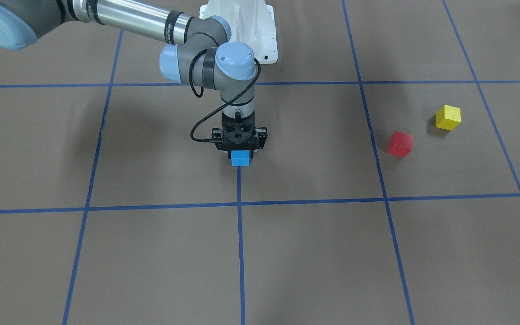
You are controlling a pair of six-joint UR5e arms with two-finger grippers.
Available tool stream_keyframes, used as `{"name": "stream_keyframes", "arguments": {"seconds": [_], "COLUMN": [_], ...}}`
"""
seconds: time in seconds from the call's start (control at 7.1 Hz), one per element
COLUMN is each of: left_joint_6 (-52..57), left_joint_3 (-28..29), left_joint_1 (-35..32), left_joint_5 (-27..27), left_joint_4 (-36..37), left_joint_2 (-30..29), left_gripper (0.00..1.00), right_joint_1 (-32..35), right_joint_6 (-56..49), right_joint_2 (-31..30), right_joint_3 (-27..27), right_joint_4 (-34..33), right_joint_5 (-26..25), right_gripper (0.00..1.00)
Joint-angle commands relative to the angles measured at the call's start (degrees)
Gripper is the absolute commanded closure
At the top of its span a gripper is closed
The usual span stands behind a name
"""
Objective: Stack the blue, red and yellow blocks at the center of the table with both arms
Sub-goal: 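Carry the blue cube to the table center and release it, then withdraw the right arm while the left gripper reaches to the red cube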
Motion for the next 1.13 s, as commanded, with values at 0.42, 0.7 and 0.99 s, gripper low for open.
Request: {"name": "stream_keyframes", "arguments": {"seconds": [0.42, 0.7, 0.99], "left_joint_6": [-0.2, -8.4, -29.6], "left_joint_3": [-1.1, -1.5, -1.6], "left_joint_1": [0.1, 4.6, 16.0], "left_joint_5": [-0.7, -0.7, 1.8], "left_joint_4": [-3.8, -5.4, -15.8], "left_joint_2": [-0.1, -2.3, -2.6], "left_gripper": [0.0, 0.0, 0.0], "right_joint_1": [19.4, 28.9, 37.5], "right_joint_6": [-17.8, -32.6, -48.9], "right_joint_2": [-0.7, -8.6, -18.6], "right_joint_3": [5.6, 10.5, 13.8], "right_joint_4": [-8.0, -8.2, -7.6], "right_joint_5": [15.8, 22.9, 28.0], "right_gripper": [0.0, 0.0, 0.0]}}
